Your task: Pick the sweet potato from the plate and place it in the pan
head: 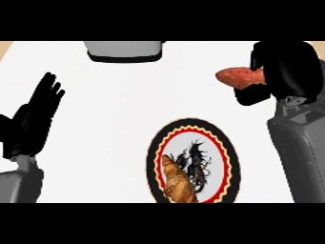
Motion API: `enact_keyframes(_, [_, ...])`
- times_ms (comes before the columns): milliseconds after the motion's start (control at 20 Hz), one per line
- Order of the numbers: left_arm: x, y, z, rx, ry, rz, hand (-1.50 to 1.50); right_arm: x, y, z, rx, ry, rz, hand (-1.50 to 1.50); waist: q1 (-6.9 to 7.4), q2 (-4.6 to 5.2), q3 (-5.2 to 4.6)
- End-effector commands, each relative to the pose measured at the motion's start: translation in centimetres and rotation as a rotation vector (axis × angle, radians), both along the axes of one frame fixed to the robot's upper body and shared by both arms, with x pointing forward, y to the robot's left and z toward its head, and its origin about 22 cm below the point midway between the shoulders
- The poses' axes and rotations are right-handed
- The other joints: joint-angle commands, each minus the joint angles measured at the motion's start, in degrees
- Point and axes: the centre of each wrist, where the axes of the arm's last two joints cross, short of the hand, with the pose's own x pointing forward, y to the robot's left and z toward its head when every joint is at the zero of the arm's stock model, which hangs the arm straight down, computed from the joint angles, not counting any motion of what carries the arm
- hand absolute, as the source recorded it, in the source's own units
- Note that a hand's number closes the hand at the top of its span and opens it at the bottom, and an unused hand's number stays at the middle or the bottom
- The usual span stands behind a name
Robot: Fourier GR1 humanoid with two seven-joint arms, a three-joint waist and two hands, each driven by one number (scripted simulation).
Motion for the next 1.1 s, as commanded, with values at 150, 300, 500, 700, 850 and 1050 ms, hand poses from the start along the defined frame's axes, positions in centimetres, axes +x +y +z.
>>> enact_keyframes(150, [1.5, -0.9, 0.2, 0.009, 0.009, 0.002, 0.0, 2.2, -4.4, 2.9, 0.088, -0.08, -0.11, 1.5, 0.27, 0.29, 0.03])
enact_keyframes(300, [-0.7, 0.5, -1.0, 0.01, -0.002, 0.009, 0.0, 2.6, -8.9, 3.0, 0.112, -0.126, -0.163, 1.5, 0.69, 0.25, 0.05])
enact_keyframes(500, [0.5, -2.3, 0.1, 0.0, -0.012, 0.011, 0.0, 2.7, -13.1, 1.2, 0.121, -0.159, -0.192, 1.5, 0.25, 0.31, 0.07])
enact_keyframes(700, [0.5, -0.6, 0.1, 0.002, -0.001, -0.006, 0.0, 3.8, -17.5, 2.1, 0.178, -0.16, -0.232, 1.5, 0.61, 0.33, 0.05])
enact_keyframes(850, [-1.1, 0.9, -2.8, -0.01, -0.003, -0.014, 0.0, 3.3, -22.4, -0.5, 0.194, -0.189, -0.255, 1.5, 1.07, 0.59, 0.07])
enact_keyframes(1050, [0.4, -1.4, 0.1, 0.004, -0.003, -0.01, 0.0, 3.7, -24.7, -4.6, 0.189, -0.158, -0.233, 1.5, 1.39, 0.67, 0.13])
